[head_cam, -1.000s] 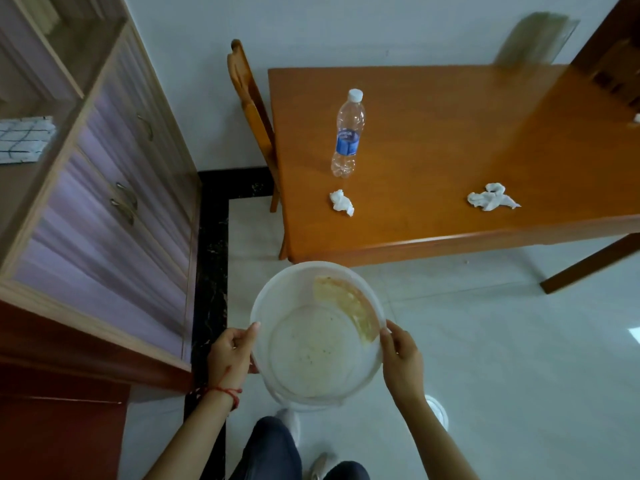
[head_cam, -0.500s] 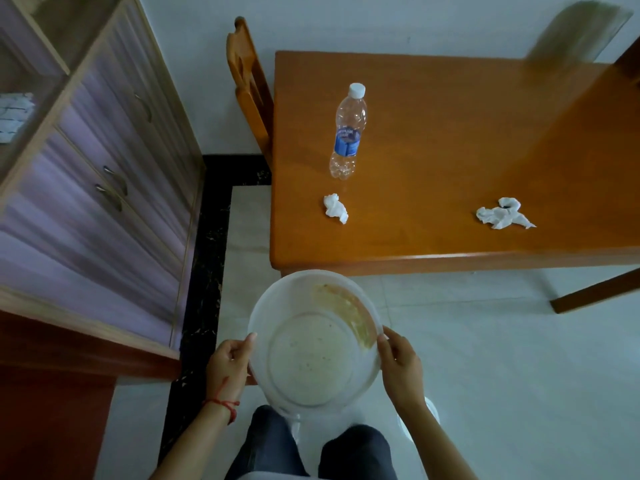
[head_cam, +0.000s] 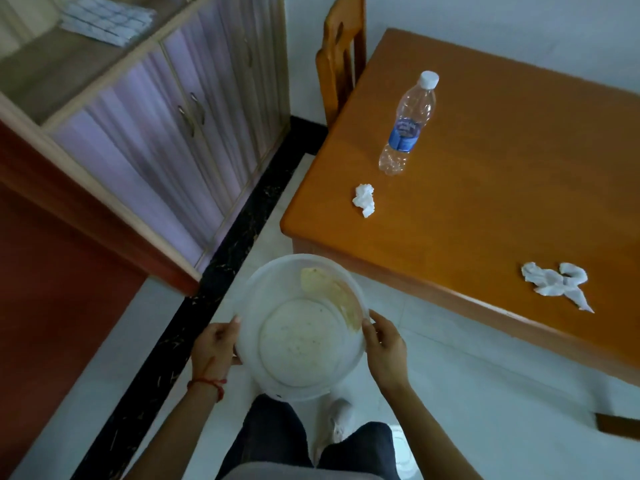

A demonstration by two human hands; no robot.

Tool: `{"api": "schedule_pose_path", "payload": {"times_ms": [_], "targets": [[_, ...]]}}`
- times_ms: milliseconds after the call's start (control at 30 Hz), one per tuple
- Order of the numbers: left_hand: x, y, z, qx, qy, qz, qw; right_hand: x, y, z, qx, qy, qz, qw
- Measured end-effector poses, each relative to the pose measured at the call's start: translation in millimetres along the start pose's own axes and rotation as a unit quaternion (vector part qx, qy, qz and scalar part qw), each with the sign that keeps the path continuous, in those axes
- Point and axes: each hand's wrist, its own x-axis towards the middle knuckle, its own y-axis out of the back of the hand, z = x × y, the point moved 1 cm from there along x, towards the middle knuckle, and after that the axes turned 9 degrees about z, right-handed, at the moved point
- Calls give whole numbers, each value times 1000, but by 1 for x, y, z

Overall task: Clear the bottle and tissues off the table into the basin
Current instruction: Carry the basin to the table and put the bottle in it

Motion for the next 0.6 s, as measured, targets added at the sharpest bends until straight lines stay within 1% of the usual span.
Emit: {"api": "schedule_pose_path", "payload": {"times_ms": [133, 333, 600], "targets": [[-11, -2, -4, -17, 6, 25, 1000, 12, 4, -2, -18, 27, -30, 999], [-10, -6, -11, -31, 30, 12, 999, 26, 5, 2, -36, 33, -45, 998], [-14, -21, -11, -48, 50, 30, 997, 52, 7, -7, -41, 42, -78, 995]]}}
